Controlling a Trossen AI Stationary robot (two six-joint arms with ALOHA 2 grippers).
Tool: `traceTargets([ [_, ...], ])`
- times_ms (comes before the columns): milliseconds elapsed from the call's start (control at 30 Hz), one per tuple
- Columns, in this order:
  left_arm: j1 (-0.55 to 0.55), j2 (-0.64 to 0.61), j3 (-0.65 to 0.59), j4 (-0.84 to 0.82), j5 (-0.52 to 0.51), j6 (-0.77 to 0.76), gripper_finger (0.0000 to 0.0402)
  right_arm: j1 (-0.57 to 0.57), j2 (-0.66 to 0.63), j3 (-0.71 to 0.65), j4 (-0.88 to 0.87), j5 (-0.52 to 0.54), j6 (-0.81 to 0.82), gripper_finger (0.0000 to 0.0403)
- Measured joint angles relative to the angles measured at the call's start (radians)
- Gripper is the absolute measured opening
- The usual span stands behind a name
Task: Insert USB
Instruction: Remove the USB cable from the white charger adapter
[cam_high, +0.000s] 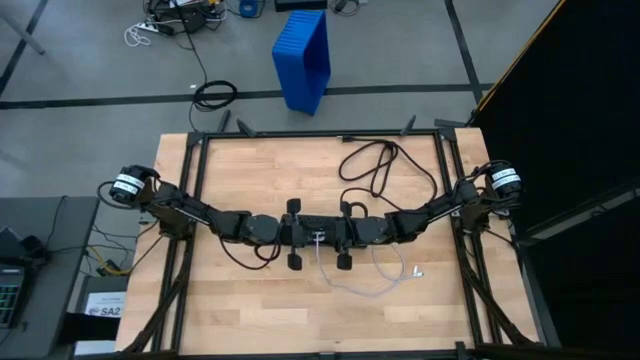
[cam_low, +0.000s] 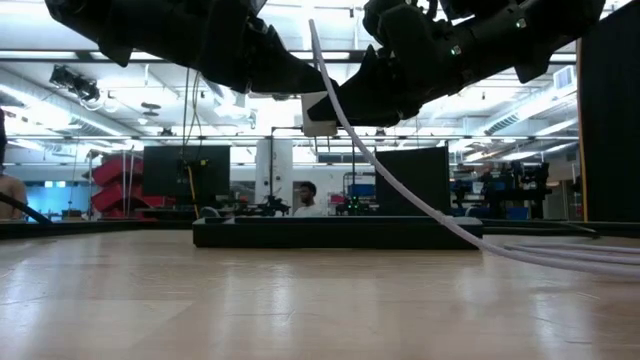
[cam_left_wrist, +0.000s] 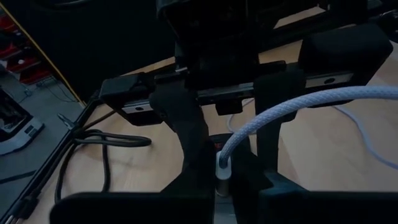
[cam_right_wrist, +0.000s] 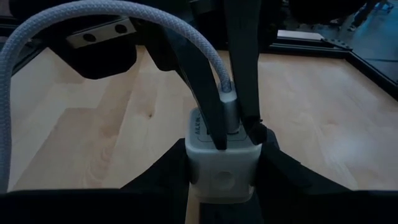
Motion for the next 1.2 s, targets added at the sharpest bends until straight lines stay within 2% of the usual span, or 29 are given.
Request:
traceTargets([
  [1200, -0.027, -0.034, 0.0, -0.037, -0.074, 0.025, 0.0001, -0.003, 0.002, 0.0, -0.002, -0.012, 0.013, 0.0111],
])
